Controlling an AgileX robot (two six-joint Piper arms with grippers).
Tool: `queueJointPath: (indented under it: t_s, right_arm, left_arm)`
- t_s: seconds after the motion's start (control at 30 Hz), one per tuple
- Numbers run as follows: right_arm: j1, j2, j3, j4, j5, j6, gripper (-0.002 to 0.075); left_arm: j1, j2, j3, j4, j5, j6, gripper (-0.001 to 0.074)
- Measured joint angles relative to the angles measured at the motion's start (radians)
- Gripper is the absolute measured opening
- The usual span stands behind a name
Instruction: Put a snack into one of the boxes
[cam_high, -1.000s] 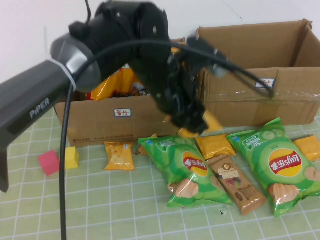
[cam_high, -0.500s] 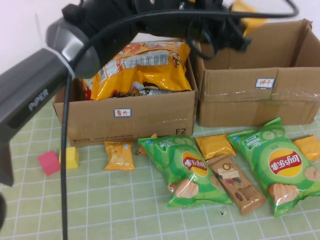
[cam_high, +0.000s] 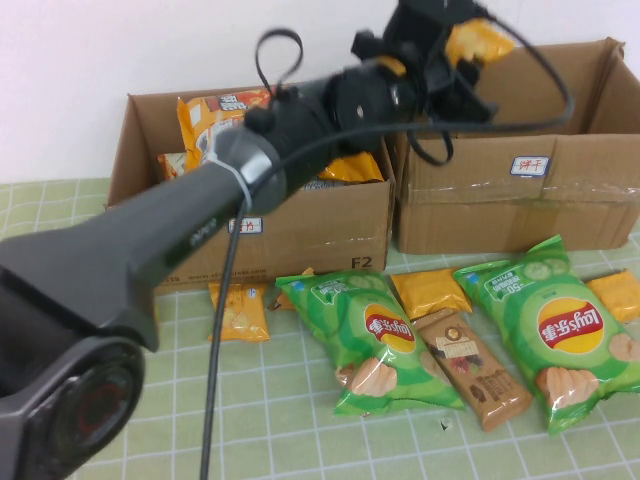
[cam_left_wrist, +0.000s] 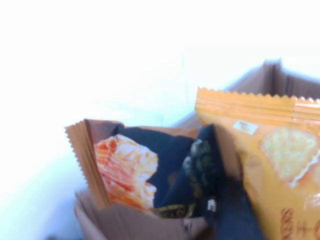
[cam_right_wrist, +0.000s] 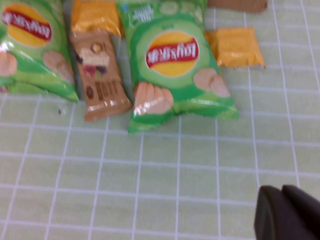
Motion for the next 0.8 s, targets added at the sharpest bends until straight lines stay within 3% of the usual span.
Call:
queueJointPath:
  t_s: [0.07, 0.13, 0.27, 0.43, 0.5, 0.6, 0.67, 0.8]
  right_arm:
    - [0.0, 0.0, 0.001, 0.001, -0.023, 0.002, 0.0005]
    - [0.0, 0.0, 0.001, 0.002, -0.044, 0.002, 0.0005]
    - [0.0, 0.0, 0.001, 0.002, -0.051, 0.002, 0.0005]
    - [0.0, 0.0, 0.001, 0.002, -0.051, 0.002, 0.0005]
    - [0.0, 0.0, 0.001, 0.002, -0.051, -0.008, 0.0005]
    - [0.0, 0.0, -0.003, 0.005, -0.051, -0.038, 0.0005]
    - [0.0, 0.0, -0.018, 0.021, -0.042, -0.085, 0.0005]
    - [0.0, 0.0, -0.036, 0.068, 0.011, -0.194, 0.0005]
  left_arm:
    - [0.0, 0.027, 0.0, 0.001, -0.002, 0.012, 0.0475]
    - [-0.002, 0.038, 0.0, 0.001, 0.002, 0.02, 0.0567]
    - [-0.011, 0.042, -0.025, 0.001, 0.07, 0.088, 0.059]
    - [-0.025, 0.042, -0.109, 0.009, 0.253, 0.164, 0.0467]
    - [-0.027, 0.031, -0.143, 0.018, 0.342, 0.168, 0.0377]
    - [-0.027, -0.01, -0.19, 0.095, 0.478, 0.138, 0.0174]
    - [-0.031, -0.059, -0.211, 0.241, 0.53, 0.02, 0.0078]
    - [-0.035, -0.178, -0.226, 0.612, 0.634, -0.27, 0.0025]
